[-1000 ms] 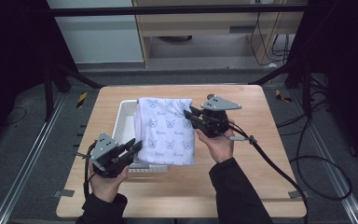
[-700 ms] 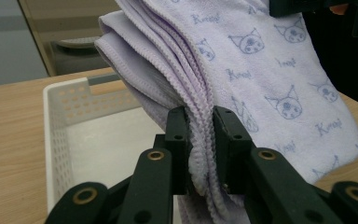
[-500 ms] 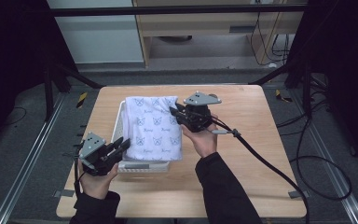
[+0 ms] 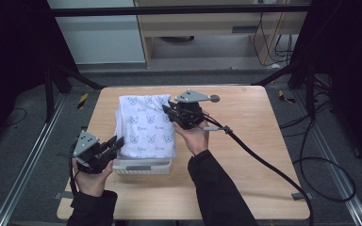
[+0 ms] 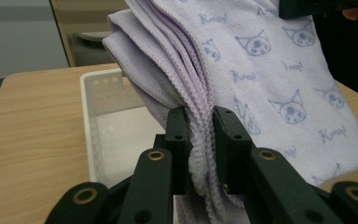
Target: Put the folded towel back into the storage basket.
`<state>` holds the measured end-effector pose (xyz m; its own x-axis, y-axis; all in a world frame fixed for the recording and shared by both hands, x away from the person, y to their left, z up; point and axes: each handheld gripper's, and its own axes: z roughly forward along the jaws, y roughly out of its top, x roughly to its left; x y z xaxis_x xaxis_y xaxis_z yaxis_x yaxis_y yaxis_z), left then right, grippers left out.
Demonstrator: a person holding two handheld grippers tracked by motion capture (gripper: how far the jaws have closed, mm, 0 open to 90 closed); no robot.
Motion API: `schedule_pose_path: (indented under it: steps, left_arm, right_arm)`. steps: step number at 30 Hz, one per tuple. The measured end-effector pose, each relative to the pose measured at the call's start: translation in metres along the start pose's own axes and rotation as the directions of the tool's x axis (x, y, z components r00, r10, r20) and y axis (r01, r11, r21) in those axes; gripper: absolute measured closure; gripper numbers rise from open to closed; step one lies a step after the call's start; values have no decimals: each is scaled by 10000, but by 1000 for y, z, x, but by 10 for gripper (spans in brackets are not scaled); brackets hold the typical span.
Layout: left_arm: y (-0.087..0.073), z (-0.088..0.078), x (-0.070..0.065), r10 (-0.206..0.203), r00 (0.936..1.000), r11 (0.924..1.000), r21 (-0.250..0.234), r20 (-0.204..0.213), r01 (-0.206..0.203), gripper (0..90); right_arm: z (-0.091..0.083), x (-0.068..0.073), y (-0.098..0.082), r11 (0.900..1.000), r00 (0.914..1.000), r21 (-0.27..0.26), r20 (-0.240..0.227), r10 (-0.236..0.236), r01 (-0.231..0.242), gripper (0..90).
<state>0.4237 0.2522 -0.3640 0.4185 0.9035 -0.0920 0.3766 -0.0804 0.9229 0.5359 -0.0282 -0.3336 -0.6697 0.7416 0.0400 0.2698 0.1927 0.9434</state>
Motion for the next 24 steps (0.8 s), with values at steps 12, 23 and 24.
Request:
schedule_pose_path:
  steps: [12,23,24]
  left_arm:
    - [-4,9,13,-94,9996,9998,192,-275,100,758]
    - [-8,16,23,-124,9978,9992,370,-655,149,758]
    - [-8,17,24,-109,9977,9992,384,-665,135,759]
  right_arm:
    - [22,-3,-5,9996,9996,118,-116,242,-240,755]
    - [44,0,-10,9996,9999,223,-7,167,-167,755]
    - [46,0,-11,9996,9999,211,33,164,-165,755]
